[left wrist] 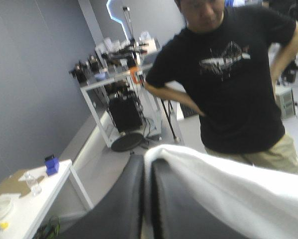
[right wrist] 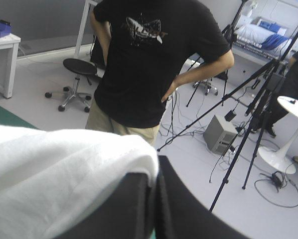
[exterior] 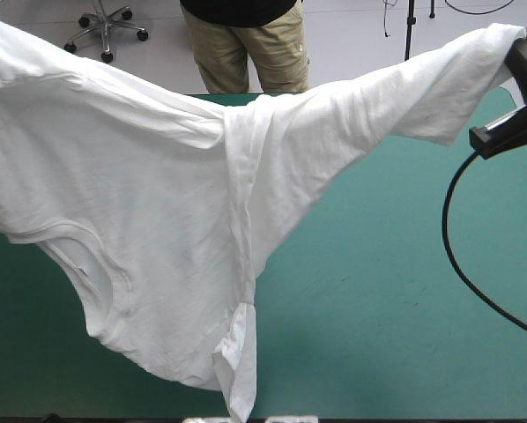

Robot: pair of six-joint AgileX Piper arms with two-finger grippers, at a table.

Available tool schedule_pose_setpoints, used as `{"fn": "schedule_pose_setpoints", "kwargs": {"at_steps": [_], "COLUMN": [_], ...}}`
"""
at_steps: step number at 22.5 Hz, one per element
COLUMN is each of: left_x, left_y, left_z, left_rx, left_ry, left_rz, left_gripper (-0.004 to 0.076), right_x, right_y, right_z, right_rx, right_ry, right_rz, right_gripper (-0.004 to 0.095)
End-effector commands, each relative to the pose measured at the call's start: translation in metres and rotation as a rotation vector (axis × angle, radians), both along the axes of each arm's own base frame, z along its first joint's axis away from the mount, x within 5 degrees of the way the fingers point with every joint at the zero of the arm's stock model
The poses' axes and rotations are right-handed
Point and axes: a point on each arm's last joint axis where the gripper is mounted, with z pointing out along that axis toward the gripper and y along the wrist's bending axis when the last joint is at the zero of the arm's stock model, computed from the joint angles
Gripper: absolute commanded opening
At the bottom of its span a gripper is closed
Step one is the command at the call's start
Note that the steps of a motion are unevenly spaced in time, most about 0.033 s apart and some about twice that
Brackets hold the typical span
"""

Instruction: Fold the cloth

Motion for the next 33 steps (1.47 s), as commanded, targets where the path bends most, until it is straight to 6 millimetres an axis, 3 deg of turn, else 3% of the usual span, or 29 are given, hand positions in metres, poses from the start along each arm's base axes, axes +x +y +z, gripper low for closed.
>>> {"fn": "schedule_pose_setpoints", "kwargs": {"at_steps": [1,4,9,11,14,18,19,23,24,25,27,28,30,33], "left_x": [0.045,0.115,0.196,0.243,0.276,0.325,0.338,0.360,0.368,0.375,0.381,0.381,0.378,0.367], "left_y": [-0.019,-0.050,-0.085,-0.101,-0.110,-0.118,-0.122,-0.132,-0.137,-0.141,-0.144,-0.144,-0.142,-0.136], "left_z": [-0.012,-0.048,-0.101,-0.133,-0.158,-0.202,-0.221,-0.257,-0.273,-0.290,-0.309,-0.312,-0.315,-0.296], "left_rx": [0.042,0.106,0.163,0.154,0.151,0.036,0.032,0.019,-0.003,-0.025,-0.041,-0.038,-0.030,-0.010], "left_ry": [0.081,0.242,0.347,0.377,0.373,0.382,0.414,0.477,0.509,0.549,0.607,0.626,0.680,0.677], "left_rz": [0.015,0.012,0.005,-0.024,-0.040,-0.137,-0.149,-0.169,-0.185,-0.198,-0.200,-0.195,-0.176,-0.158], "left_gripper": [-0.0009,-0.0009,-0.0009,-0.0009,-0.0009,-0.0009,-0.0008,0.0060,0.0155,0.0308,0.0510,0.0546,0.0541,0.0503], "right_x": [0.035,0.100,0.171,0.213,0.242,0.278,0.288,0.306,0.314,0.320,0.323,0.324,0.319,0.308], "right_y": [0.002,0.009,0.016,0.018,0.017,0.017,0.015,0.009,0.005,0.000,-0.010,-0.014,-0.028,-0.048], "right_z": [-0.009,-0.051,-0.101,-0.128,-0.143,-0.163,-0.175,-0.199,-0.211,-0.217,-0.220,-0.219,-0.204,-0.179], "right_rx": [-0.001,-0.022,-0.027,-0.045,-0.050,-0.054,-0.059,-0.049,-0.047,-0.043,-0.031,-0.027,-0.009,0.045], "right_ry": [0.027,0.217,0.331,0.361,0.309,0.221,0.245,0.306,0.328,0.338,0.331,0.323,0.282,0.229], "right_rz": [-0.017,-0.018,-0.031,-0.059,-0.099,-0.145,-0.154,-0.172,-0.182,-0.197,-0.222,-0.233,-0.266,-0.316], "right_gripper": [-0.0017,-0.0017,-0.0017,-0.0017,-0.0017,-0.0016,0.0005,0.0186,0.0328,0.0439,0.0536,0.0536,0.0536,0.0537]}}
